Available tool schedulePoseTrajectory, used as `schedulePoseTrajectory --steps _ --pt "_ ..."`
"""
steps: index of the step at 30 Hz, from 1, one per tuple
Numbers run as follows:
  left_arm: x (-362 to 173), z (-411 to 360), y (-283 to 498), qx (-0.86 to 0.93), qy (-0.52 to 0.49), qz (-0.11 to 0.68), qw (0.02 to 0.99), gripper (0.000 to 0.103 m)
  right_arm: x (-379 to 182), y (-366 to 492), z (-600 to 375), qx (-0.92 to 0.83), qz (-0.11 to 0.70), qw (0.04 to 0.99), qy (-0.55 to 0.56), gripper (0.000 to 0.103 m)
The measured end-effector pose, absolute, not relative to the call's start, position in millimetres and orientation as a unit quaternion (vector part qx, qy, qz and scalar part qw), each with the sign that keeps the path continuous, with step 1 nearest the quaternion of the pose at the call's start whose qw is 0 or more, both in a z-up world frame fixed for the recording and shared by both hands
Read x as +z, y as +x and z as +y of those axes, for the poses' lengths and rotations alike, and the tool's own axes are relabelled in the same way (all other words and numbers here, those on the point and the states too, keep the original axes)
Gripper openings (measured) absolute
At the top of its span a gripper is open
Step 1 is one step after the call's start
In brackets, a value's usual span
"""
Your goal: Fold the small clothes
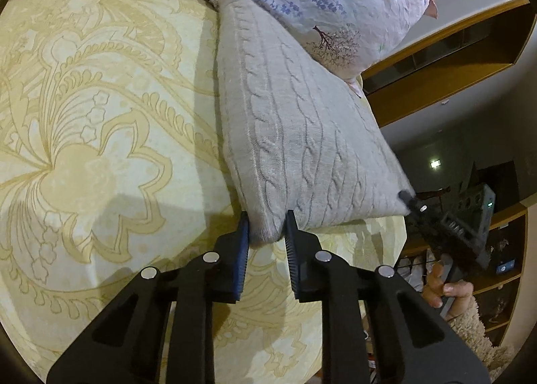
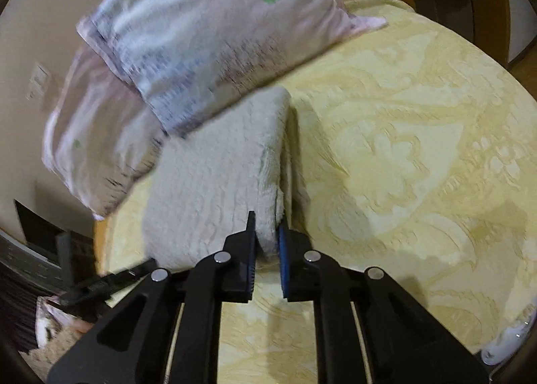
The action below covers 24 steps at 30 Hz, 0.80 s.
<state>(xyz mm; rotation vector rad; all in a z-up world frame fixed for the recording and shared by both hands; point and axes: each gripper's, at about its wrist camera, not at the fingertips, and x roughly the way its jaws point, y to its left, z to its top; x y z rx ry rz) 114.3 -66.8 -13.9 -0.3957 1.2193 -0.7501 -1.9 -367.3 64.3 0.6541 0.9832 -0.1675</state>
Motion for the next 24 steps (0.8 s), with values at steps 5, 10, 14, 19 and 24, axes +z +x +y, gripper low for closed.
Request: schedulePoseTrajectory --steps 5,10,14,19,24 --pt "-24.2 -71.1 115.2 -0.336 -0.182 0.564 0.732 0.020 32.7 -6.1 -372.6 -0.093 0.488 0.800 0.336 0.011" --pt "-12.7 -67.5 116.2 -0.352 -0.192 0.558 0.727 0.022 51.5 -0.4 -381.5 -0.069 0.474 0.808 0.344 0.027" --pt "4.9 -59.0 125.2 -0.362 -0.219 0.526 0.737 0.083 68.5 17.3 -408.4 -0.082 0.436 0.811 0.381 0.050" --pt "10.3 -70.3 161.2 -0.331 -0.231 0.518 0.754 0.085 61.4 76.2 -430.6 -0.079 0.436 0.798 0.409 0.050" --pt "1.1 -85.7 183.8 -0.313 -0.229 0.536 0.749 0.085 33.8 114.8 -433.1 -0.079 0.462 0.775 0.423 0.050"
